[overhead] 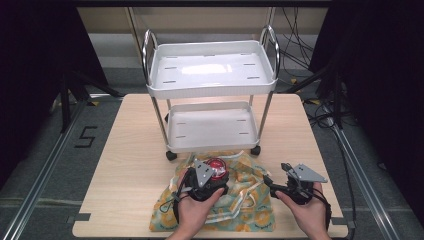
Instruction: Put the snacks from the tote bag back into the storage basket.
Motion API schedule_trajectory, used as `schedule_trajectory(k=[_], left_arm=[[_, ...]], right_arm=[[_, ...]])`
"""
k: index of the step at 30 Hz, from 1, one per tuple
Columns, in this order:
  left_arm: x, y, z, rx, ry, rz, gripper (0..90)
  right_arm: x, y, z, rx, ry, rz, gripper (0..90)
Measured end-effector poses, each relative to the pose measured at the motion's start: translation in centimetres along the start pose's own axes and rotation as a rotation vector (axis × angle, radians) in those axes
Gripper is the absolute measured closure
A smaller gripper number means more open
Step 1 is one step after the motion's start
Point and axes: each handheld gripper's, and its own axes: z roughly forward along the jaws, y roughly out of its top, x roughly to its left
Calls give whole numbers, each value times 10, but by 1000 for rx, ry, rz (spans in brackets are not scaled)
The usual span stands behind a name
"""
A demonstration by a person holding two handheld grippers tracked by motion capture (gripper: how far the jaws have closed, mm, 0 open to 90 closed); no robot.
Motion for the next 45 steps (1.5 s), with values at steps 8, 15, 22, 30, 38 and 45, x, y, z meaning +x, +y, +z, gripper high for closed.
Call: schedule_trajectory(k=[8, 15, 22, 30, 38, 45], left_arm=[[1, 3, -2, -6, 16, 1, 237], [2, 4, -2, -6, 18, -3, 237], [4, 5, -2, -11, 16, -7, 237], [5, 9, -4, -16, 24, -5, 237], [8, 12, -6, -18, 30, -5, 238], [10, 15, -6, -26, 36, -8, 238]], right_arm=[[0, 0, -1, 5, -1, -2, 230], [0, 0, 0, 3, 15, 2, 230], [0, 0, -1, 0, 0, -11, 230], [0, 0, -1, -1, -1, -12, 229], [0, 0, -1, 6, 10, -1, 229], [0, 0, 0, 4, 15, -1, 229]])
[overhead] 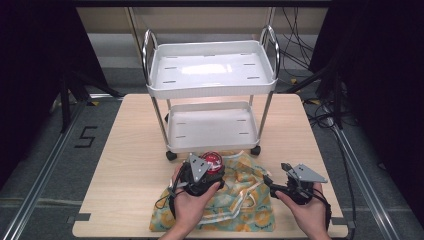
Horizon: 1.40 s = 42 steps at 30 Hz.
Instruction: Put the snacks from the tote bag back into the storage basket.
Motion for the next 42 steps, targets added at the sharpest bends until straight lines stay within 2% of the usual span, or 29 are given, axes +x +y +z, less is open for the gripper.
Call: schedule_trajectory(k=[7, 19, 21, 23, 24, 28, 30, 31, 42], left_arm=[[2, 2, -1, -6, 8, -32, 238], [4, 4, -1, -5, 15, -34, 238], [5, 5, -1, -9, 13, -12, 238], [5, 6, -1, -16, 10, -35, 238], [6, 7, -2, -14, 14, -16, 239], [7, 8, -2, -15, 16, -18, 238], [6, 8, -2, -12, 19, -28, 238], [6, 8, -2, -13, 19, -40, 239], [7, 10, -3, -21, 23, -48, 239]], right_arm=[[0, 0, 0, 2, -5, -1, 229], [0, 0, 0, 2, -5, 0, 229], [0, 0, 0, 2, -4, -1, 229], [0, 0, 0, -1, -7, 3, 229], [0, 0, 0, -4, -3, 10, 229], [-1, 0, -1, -3, -11, 5, 229], [2, 0, -2, 0, -15, 30, 229], [0, 0, -1, -8, -15, 4, 229], [-1, 0, -1, -6, -15, 10, 229]])
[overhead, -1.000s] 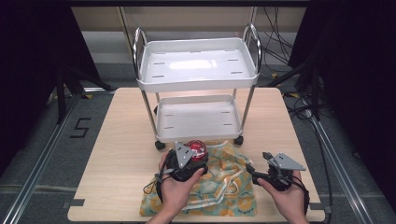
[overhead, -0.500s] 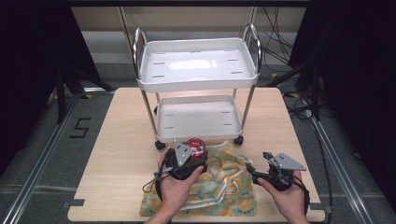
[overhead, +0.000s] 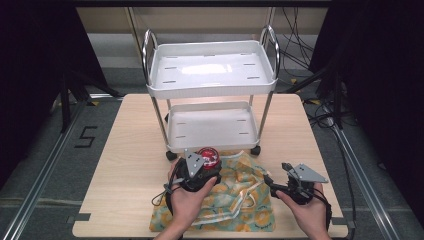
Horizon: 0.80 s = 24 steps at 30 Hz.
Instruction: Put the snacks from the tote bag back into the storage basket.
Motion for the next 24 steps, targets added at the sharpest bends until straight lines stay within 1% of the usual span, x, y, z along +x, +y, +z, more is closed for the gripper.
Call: schedule_trajectory(k=[1, 2, 4, 5, 8, 9, 10, 11, 12, 14, 16, 17, 18, 19, 20, 21, 22, 24], left_arm=[[0, 1, -1, 1, 0, 7, 239], [1, 2, -1, -4, -3, 10, 239], [2, 2, -1, -10, -4, 14, 239], [2, 3, -2, -3, 1, 16, 239], [2, 3, -2, -2, 4, 15, 239], [2, 3, -2, 0, 3, 17, 239], [3, 3, -2, 1, 1, 21, 239], [2, 4, -2, 3, 0, 14, 239], [2, 4, -2, 3, 0, 14, 239], [3, 4, -2, 0, 1, 9, 239], [4, 5, -2, 1, 4, 10, 240], [5, 5, -3, -2, 7, 6, 240], [5, 6, -3, -3, 5, 9, 240], [5, 6, -3, -8, 5, 2, 239], [6, 7, -3, -12, 5, -1, 240], [6, 7, -4, -9, 11, 4, 239], [8, 8, -4, -10, 12, 3, 240], [8, 8, -5, -7, 14, 0, 240]], right_arm=[[0, 0, 0, -4, -6, -10, 229], [0, 0, 0, 1, -2, -1, 229], [0, 0, 0, 3, 1, -3, 229], [0, 0, 0, 0, -3, -2, 229], [0, 0, 0, 0, 2, -2, 229], [-1, 0, -1, 7, 5, -16, 229], [-1, 0, 0, 6, 5, -15, 229], [0, 0, 0, -2, -1, 0, 229], [0, 0, 0, -2, -1, 0, 229], [0, 0, 0, -3, -9, -15, 229], [0, 0, 0, -5, -7, -9, 229], [0, 0, 0, -2, -2, 1, 229], [0, 0, 0, 3, 3, -10, 229], [0, 0, -1, 4, -2, -23, 229], [0, 0, -1, 4, -4, -20, 229], [0, 0, -1, 5, -4, -15, 229], [0, 0, 0, 6, 6, -13, 229], [0, 0, 0, 6, 6, -13, 229]])
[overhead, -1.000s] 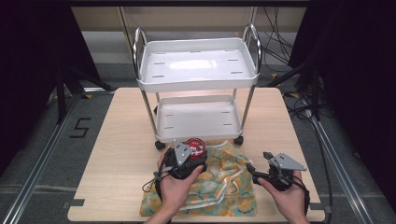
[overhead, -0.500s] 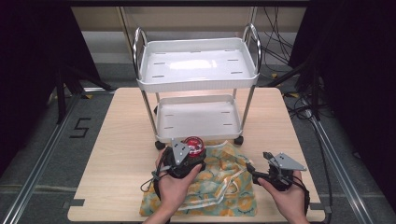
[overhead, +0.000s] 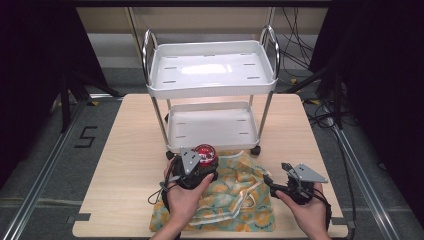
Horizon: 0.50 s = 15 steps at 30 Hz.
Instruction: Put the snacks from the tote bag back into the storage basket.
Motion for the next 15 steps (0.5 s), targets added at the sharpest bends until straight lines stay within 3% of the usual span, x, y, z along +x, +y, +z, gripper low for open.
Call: schedule_trajectory(k=[14, 15], left_arm=[[5, 3, -1, -10, 30, 3, 240], [5, 3, 0, -13, 35, -2, 240]], right_arm=[[0, 0, 0, 0, 0, -1, 229], [1, 0, 0, -9, 0, 19, 229]])
